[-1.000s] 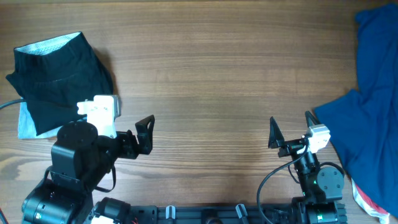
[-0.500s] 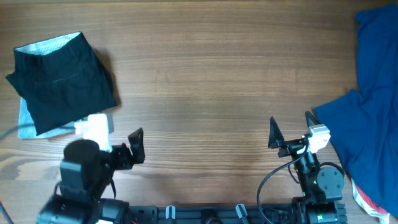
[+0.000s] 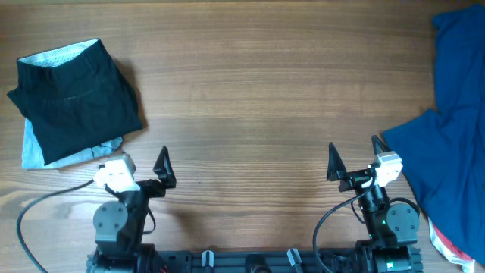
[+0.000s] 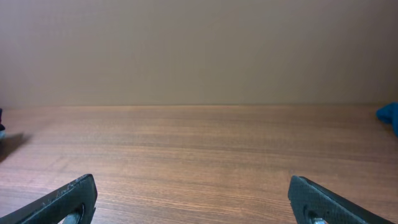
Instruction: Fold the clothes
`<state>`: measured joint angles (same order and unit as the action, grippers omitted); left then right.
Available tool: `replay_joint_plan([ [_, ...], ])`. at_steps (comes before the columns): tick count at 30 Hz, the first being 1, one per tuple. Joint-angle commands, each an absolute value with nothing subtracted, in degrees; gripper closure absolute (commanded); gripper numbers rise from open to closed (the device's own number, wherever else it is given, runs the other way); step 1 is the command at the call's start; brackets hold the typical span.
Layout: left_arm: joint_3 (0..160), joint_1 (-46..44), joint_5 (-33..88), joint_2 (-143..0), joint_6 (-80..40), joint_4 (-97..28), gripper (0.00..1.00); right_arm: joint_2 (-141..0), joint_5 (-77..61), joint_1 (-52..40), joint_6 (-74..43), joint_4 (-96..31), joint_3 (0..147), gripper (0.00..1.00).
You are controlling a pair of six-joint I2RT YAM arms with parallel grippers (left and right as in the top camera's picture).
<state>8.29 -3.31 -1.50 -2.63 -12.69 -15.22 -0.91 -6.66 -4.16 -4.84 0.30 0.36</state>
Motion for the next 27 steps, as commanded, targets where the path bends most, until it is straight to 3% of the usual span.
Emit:
replay_joint_plan([
  [1, 4.0, -2.6, -2.0, -0.2, -6.0, -5.5, 0.0, -0.3, -7.7, -3.9, -4.6, 0.6, 0.3, 0.0],
  [5, 0.9, -2.7, -1.9, -0.2, -2.0, 2.4, 0.0, -0.3, -7.7, -3.9, -4.7, 0.6, 0.3, 0.0],
  [10, 0.3, -2.7, -0.1, -0.2, -1.9, -4.3, 0.0, -0.3, -7.7, -3.9, -4.6, 0.6, 0.3, 0.0],
  [27, 0.3, -2.7, 2.3, -0.2, -1.9, -4.3, 0.0, -0.3, -7.7, -3.9, -4.6, 0.5, 0.3, 0.0],
])
